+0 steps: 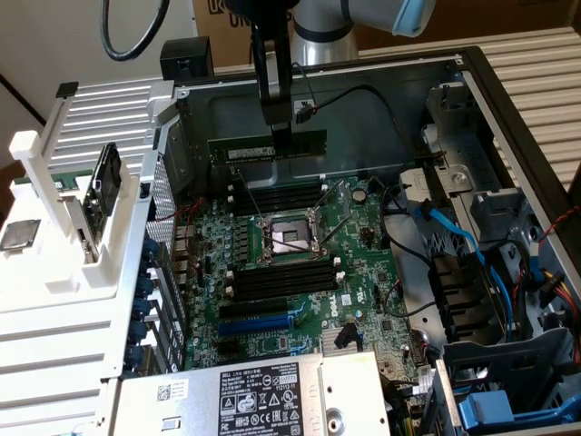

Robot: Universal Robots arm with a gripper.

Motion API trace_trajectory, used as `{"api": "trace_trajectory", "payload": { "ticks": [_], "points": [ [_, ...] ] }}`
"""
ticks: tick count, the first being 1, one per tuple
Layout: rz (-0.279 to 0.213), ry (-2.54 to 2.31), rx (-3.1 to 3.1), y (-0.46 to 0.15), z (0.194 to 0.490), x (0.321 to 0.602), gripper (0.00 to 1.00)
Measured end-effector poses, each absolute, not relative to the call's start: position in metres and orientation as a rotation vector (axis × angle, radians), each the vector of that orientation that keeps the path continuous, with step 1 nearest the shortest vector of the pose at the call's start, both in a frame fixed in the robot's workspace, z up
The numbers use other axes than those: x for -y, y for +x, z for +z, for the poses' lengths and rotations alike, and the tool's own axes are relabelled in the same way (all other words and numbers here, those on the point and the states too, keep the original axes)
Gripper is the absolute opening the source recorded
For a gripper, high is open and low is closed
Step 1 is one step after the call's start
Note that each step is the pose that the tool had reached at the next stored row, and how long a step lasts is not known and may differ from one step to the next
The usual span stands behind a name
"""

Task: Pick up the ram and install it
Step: 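Insert the ram into the slot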

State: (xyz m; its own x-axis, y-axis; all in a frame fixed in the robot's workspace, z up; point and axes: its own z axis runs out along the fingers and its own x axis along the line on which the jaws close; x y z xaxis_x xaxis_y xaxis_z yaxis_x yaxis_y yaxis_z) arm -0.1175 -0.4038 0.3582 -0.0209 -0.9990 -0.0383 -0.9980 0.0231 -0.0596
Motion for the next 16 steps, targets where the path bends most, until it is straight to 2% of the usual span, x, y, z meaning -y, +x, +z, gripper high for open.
{"api": "trace_trajectory", "payload": {
  "ticks": [16],
  "points": [
    [-0.036,-2.154,-2.201,-0.1175,0.3517,0.4034,0.13]
  ]
}}
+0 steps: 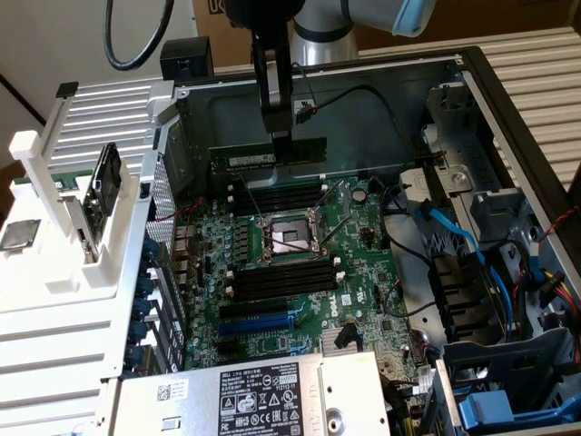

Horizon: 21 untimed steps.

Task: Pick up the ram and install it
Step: 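Insert the ram into the slot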

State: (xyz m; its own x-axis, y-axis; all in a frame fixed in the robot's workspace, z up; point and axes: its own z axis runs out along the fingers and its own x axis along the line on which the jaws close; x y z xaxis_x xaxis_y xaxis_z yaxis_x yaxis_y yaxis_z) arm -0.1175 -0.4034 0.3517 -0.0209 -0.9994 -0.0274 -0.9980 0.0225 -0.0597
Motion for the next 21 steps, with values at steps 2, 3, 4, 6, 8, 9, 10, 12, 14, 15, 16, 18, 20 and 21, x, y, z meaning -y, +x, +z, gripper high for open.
{"api": "trace_trajectory", "payload": {
  "ticks": [2,3,4,6,8,9,10,12,14,15,16,18,20,21],
  "points": [
    [-0.036,-2.154,-2.201,-0.117,0.352,0.403,0.13],
    [-0.036,-2.154,-2.201,-0.117,0.352,0.403,0.13],
    [-0.036,-2.154,-2.201,-0.117,0.352,0.403,0.13],
    [-0.036,-2.154,-2.201,-0.118,0.351,0.403,0.13],
    [-0.036,-2.154,-2.201,-0.118,0.348,0.403,0.13],
    [-0.036,-2.154,-2.201,-0.117,0.347,0.403,0.13],
    [-0.036,-2.154,-2.201,-0.117,0.345,0.403,0.13],
    [-0.036,-2.154,-2.201,-0.117,0.341,0.403,0.13],
    [-0.036,-2.154,-2.201,-0.117,0.338,0.403,0.13],
    [-0.036,-2.154,-2.201,-0.117,0.336,0.404,0.13],
    [-0.036,-2.154,-2.201,-0.116,0.334,0.404,0.13],
    [-0.036,-2.154,-2.201,-0.116,0.33,0.404,0.13],
    [-0.036,-2.154,-2.201,-0.116,0.325,0.404,0.13],
    [-0.036,-2.154,-2.201,-0.116,0.323,0.404,0.13]
  ]
}}
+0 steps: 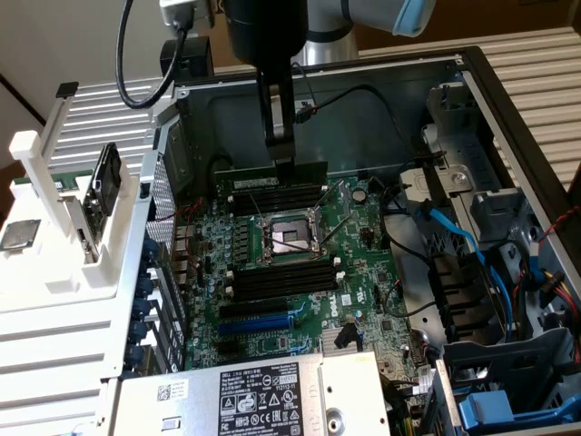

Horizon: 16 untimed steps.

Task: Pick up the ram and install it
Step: 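Insert the ram into the slot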

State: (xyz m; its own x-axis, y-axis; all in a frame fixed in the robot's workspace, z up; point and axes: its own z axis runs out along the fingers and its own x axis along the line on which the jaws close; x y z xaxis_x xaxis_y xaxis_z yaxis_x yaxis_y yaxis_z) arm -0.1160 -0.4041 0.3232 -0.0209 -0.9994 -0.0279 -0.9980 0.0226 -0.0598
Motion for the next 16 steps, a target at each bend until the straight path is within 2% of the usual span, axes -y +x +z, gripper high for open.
{"api": "trace_trajectory", "payload": {
  "ticks": [16],
  "points": [
    [-0.036,-2.154,-2.201,-0.112,0.294,0.421,0.13]
  ]
}}
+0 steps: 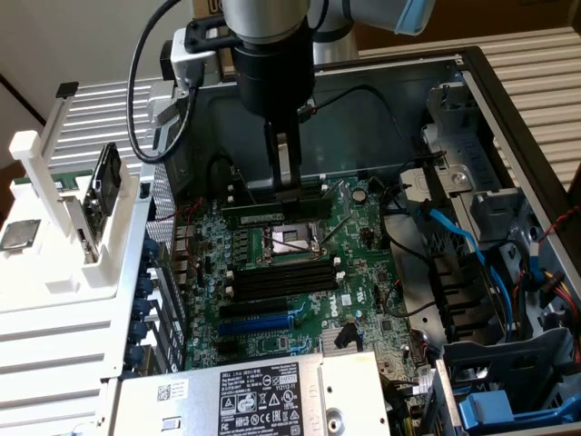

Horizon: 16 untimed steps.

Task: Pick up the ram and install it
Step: 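Insert the ram into the slot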

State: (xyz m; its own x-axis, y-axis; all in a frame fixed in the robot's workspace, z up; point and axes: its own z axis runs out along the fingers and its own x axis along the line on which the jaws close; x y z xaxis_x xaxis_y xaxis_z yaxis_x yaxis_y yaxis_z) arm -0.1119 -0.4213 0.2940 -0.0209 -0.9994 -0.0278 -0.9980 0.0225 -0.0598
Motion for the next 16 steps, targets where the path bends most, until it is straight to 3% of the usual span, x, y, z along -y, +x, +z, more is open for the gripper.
{"api": "trace_trajectory", "payload": {
  "ticks": [16],
  "points": [
    [-0.036,-2.154,-2.201,-0.108,0.266,0.431,0.13]
  ]
}}
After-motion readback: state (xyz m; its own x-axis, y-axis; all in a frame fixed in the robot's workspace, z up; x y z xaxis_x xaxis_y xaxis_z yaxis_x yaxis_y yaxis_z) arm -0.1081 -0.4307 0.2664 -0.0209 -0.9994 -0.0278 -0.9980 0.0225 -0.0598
